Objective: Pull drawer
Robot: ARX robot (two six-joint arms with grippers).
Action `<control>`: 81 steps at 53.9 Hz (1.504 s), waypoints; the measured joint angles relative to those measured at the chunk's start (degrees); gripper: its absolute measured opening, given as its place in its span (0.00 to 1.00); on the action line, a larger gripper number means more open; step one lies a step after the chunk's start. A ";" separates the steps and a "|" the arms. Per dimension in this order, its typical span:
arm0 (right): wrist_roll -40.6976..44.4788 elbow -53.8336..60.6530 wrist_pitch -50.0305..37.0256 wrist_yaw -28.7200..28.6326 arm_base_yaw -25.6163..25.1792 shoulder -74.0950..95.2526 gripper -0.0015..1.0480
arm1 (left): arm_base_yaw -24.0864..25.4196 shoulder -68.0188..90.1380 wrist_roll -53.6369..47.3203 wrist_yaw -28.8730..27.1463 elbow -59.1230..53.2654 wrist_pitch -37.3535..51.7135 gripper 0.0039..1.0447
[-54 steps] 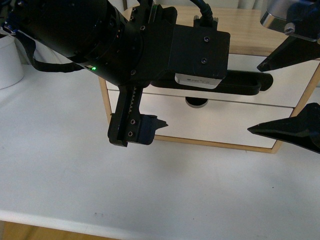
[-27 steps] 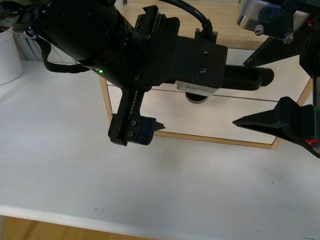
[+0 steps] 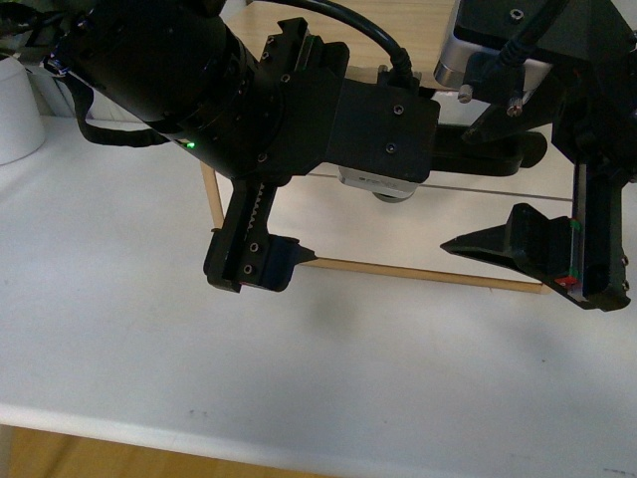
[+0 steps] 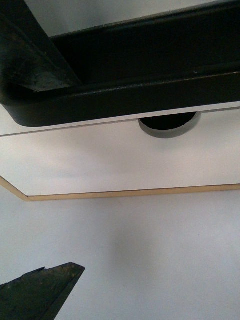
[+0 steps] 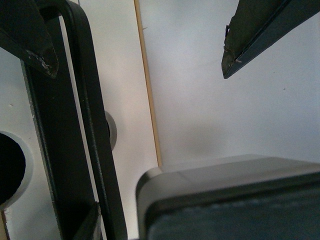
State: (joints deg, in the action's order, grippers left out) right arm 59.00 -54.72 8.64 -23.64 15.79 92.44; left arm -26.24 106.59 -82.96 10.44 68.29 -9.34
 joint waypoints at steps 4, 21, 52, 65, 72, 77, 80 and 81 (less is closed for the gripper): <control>0.00 -0.09 -0.48 0.04 0.00 0.61 0.91 | 0.00 0.00 -0.11 0.00 0.02 -0.09 0.95; 0.22 -1.46 -0.66 0.68 0.07 3.06 0.91 | 0.04 0.00 -0.72 0.20 0.33 -1.36 0.95; 2.01 -1.90 3.43 -0.20 0.17 4.02 0.91 | -0.02 0.46 -1.05 0.24 0.74 -2.56 0.95; 3.43 -2.19 6.14 -1.84 -0.44 3.72 0.91 | -0.26 0.26 -1.05 0.22 0.92 -4.39 0.95; 3.91 -1.86 7.19 -2.21 -0.46 3.10 0.91 | -0.46 -0.13 -0.98 0.22 0.79 -5.27 0.95; 4.31 -1.36 8.37 -2.67 -0.44 2.32 0.91 | -0.63 -0.50 -0.98 0.20 0.37 -5.62 0.95; 4.48 -0.98 8.85 -2.95 -0.44 1.86 0.91 | -0.72 -0.94 -0.98 0.20 -0.11 -5.79 0.95; 4.55 -0.90 8.96 -3.02 -0.44 1.73 0.91 | -0.74 -1.05 -0.98 0.17 -0.26 -5.79 0.95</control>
State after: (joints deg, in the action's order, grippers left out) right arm 63.55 -55.62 17.61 -26.65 15.35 94.17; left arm -26.98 105.54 -83.94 10.61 68.03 -15.14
